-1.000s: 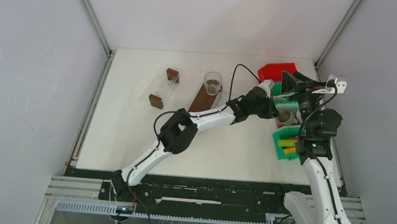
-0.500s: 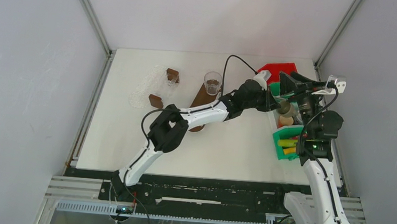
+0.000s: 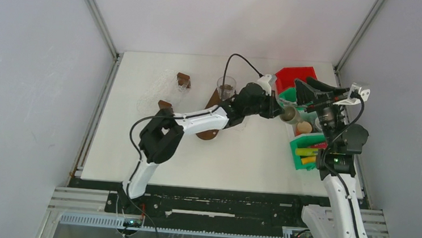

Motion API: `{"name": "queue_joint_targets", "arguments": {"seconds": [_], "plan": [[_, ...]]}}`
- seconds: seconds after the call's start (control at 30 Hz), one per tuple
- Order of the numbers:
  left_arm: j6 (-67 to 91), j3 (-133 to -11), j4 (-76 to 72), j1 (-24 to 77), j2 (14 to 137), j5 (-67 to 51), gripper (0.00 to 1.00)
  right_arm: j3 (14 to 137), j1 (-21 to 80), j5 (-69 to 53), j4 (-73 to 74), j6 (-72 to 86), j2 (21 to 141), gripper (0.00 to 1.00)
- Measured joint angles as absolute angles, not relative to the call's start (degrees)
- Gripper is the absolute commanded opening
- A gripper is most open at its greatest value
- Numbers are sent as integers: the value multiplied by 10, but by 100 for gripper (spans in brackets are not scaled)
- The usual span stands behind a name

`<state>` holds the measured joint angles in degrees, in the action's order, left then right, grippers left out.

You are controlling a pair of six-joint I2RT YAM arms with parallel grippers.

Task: Prepare toiletry sets of a toothbrush and toothpaste on the tray
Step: Pick up the cup from the storage box, then place the cup on the tray.

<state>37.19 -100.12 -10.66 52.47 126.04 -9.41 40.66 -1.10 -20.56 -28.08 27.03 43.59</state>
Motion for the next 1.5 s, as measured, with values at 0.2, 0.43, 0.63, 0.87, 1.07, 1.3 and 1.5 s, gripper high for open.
{"name": "queue_joint_targets", "arguments": {"seconds": [0.2, 0.43, 0.63, 0.87, 1.07, 1.3, 1.5], "plan": [[342, -890, -119, 519, 1155, -71, 0, 410, -11, -218, -281, 289, 420, 60], [321, -732, -126, 518, 986, -13, 0, 434, -11, -233, -274, 301, 422, 60], [302, -614, -79, 508, 843, 54, 0, 447, -1, -254, -251, 298, 456, 60], [298, -514, 2, 438, 737, 102, 0, 441, 66, -233, -172, 256, 514, 60], [287, -505, 63, 364, 727, 114, 0, 434, 83, -230, -163, 237, 564, 60], [262, -536, 122, 336, 795, 113, 0, 432, 89, -221, -157, 216, 581, 61], [241, -579, 161, 336, 851, 111, 0, 432, 91, -210, -155, 197, 581, 61]]}}
